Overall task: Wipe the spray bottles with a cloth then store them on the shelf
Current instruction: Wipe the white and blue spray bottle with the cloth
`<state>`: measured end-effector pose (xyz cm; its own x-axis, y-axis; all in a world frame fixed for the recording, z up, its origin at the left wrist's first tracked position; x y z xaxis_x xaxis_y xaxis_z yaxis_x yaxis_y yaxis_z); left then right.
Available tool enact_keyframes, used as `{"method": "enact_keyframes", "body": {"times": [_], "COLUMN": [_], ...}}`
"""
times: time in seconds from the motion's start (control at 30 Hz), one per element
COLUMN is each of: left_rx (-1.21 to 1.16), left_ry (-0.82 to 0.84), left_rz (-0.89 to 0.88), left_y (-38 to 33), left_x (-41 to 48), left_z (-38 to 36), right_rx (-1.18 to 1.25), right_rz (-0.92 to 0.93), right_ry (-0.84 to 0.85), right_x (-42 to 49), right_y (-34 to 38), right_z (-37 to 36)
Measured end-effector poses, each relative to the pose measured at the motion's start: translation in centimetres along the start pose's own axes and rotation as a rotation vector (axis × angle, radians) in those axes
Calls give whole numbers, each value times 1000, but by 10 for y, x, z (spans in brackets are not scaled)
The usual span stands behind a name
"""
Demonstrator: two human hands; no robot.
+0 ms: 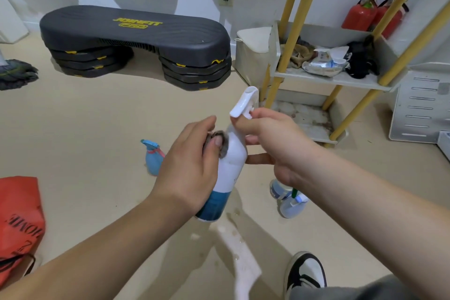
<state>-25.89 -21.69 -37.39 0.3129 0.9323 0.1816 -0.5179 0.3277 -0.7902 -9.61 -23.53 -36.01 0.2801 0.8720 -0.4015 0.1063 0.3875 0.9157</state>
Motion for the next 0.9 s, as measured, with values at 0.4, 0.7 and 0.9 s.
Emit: {"method": "enact_keyframes", "body": {"times": [0.4, 0.7, 0.9], "left_rx": [-11, -284, -368], "left_ry": [-71, -13, -88], "left_rz": [-196, -116, -11], "left_y": [-18, -19, -11], "left_x": [26, 29, 35], "left_z": [30, 45, 56], "right_rx": [-166, -269, -213], "right_rz": [256, 369, 344], "right_ry": [119, 238, 207], "right_x": [2, 1, 5], "right_y": [-3, 4, 8], "right_z": [-23, -28, -21]}}
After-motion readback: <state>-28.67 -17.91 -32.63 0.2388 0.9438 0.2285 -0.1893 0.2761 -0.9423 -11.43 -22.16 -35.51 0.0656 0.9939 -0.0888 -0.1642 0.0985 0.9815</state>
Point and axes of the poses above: each hand's wrist, its own x-axis towards the middle knuckle, its own z-axis out of the back of the hand, y = z × x, the point moved 5 cm from there along x, towards the middle knuckle
